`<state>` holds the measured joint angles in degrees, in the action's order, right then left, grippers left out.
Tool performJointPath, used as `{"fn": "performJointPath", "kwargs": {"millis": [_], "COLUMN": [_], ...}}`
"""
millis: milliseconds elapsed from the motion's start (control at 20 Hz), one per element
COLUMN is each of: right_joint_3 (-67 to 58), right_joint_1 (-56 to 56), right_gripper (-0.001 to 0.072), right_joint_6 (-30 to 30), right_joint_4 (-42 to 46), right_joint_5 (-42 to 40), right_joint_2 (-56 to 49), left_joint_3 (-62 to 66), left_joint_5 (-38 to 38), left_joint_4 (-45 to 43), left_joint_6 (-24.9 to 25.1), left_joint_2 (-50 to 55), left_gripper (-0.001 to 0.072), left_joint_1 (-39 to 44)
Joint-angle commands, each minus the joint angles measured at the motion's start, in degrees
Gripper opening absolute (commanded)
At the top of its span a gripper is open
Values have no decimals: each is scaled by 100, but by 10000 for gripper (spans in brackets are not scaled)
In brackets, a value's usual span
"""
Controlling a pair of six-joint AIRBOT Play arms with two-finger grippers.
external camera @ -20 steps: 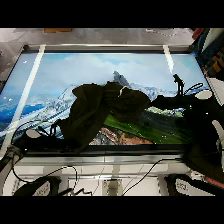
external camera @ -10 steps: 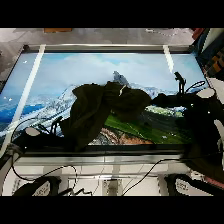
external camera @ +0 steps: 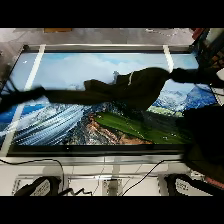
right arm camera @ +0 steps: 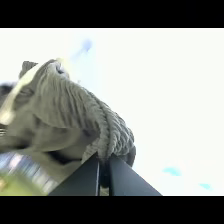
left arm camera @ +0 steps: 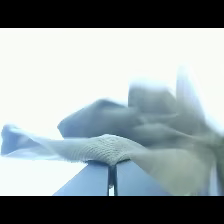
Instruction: Fold the clothes and pants, and hang the long-sleeved shirts on hangers.
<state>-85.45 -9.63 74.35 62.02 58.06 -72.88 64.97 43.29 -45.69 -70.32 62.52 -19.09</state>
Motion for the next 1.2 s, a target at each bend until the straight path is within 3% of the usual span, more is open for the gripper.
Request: {"fn": "performJointPath", "kwargs": {"millis": [0,200,350,500,650,900,1150], "right_joint_3": [-918,-1825,-1941,-1674,-820,1121,3495], "right_joint_1": [-2,-4,-144,-393,-479,-468,-461], "right_gripper": [25,25,25,25,25,25,25], "right_joint_6": [741,1355,1659,1637,1598,994,1191], "right_joint_4": [1248,2284,2798,2841,2826,2758,2603], "right_joint_5": [-247,-195,413,1707,2129,3300,3088], "right_joint_2": [2,2,-11,7,308,1311,2629], "left_joint_3": [1362,1751,1744,1661,1058,-348,-1156], "left_joint_5": [-1582,-1644,-417,1021,1615,1891,1888], "left_joint_4": [-17,-476,-1578,-3563,-4614,-4732,-5051], "left_joint_6": [-601,-599,-599,-597,-507,472,1196], "left_joint_2": [9,-4,46,98,101,98,105], "left_gripper": [11,11,13,15,15,16,16], "left_joint_1": [-503,-1040,-1329,-1401,-1593,-2105,-2114]}}
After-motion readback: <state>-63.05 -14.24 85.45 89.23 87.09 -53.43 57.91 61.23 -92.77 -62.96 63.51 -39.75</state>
